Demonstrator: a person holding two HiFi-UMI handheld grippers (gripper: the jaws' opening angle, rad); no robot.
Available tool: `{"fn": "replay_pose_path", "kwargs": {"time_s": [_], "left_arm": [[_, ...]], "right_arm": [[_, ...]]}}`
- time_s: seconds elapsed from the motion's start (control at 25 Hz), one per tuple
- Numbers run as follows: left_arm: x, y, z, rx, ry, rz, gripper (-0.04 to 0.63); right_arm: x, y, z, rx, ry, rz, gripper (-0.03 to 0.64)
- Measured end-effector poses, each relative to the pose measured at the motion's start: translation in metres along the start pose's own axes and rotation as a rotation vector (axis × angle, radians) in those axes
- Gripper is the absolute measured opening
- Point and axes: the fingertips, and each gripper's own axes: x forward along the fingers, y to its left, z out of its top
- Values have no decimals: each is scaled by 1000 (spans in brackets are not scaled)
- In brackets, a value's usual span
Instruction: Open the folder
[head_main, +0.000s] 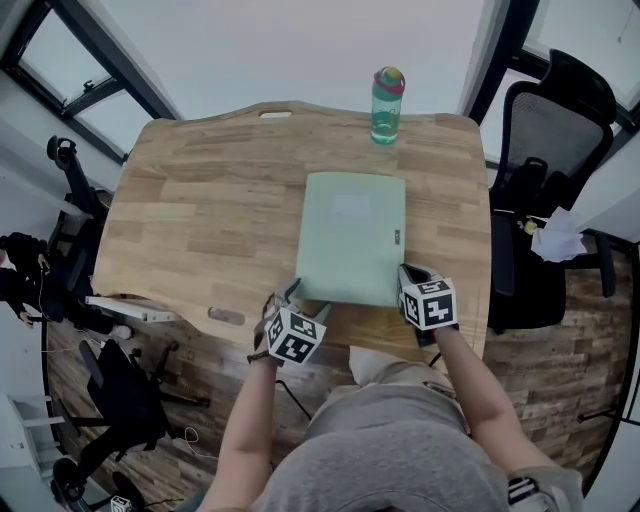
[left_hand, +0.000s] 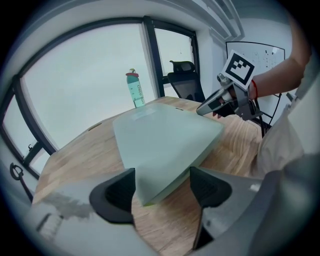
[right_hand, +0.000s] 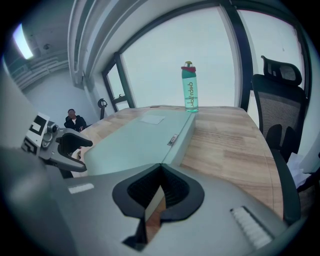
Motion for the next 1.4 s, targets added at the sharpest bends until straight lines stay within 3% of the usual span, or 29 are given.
{"fn": "replay_pose_path", "kwargs": {"time_s": [0.2,0.96,1.2,1.4], "left_arm": [[-5,0,5,-96,-56,-47,327],[-20,0,18,-175,-107,-95,278],[-23,4,22,-284,-160,-117,259],[-29,6,17,-312,-180,-96,244]], "right_arm": [[0,1,1,13,1,9,2],[0,1,0,25,-2,30,2],[0,0,1,31,-1,38,2],[-1,0,0,23,-3,38,2]]}}
